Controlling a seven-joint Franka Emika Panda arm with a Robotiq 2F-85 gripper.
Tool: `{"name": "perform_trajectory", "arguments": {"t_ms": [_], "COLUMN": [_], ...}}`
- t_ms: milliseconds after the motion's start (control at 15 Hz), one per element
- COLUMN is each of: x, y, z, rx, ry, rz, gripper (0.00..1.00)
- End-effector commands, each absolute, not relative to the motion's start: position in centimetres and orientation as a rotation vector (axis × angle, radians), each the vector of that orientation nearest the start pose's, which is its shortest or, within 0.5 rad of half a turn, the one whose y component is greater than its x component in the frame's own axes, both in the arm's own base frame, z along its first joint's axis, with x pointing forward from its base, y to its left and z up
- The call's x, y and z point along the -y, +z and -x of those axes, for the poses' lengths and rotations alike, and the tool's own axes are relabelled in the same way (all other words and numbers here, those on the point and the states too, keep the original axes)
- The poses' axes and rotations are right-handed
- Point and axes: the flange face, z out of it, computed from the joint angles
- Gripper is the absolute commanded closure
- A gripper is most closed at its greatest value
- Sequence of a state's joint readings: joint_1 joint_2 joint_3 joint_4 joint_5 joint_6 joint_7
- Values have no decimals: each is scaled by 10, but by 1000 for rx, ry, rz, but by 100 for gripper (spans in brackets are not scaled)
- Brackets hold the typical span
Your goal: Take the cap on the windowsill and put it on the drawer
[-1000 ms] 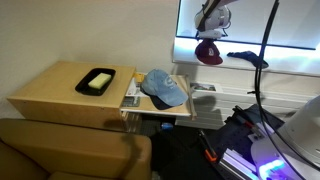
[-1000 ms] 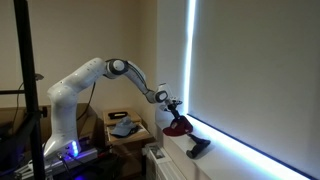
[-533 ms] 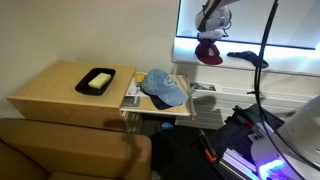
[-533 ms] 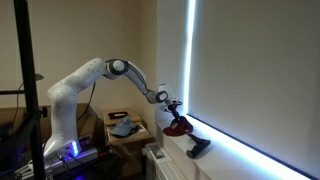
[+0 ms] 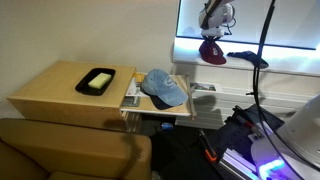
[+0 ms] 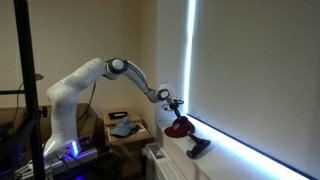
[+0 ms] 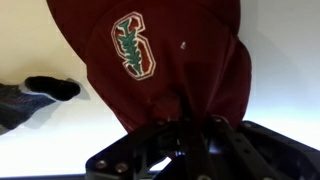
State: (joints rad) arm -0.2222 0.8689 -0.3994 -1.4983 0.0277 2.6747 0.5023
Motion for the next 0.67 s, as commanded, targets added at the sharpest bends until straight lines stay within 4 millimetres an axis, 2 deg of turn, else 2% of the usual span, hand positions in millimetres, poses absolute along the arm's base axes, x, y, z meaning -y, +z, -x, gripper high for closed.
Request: {"name": "perform_trajectory", "arguments": {"t_ms": [0,267,467,600], "x": [392,403,397,396], "y": [236,290,354,396], "z": [-641,-630,-606,-580], "rx": [-1681,-1693,-1536,-1407], "ry": [-553,-429,-223,-105], "rz": [2936,2941,2983,3019], "gripper": [99,99,99,99]}}
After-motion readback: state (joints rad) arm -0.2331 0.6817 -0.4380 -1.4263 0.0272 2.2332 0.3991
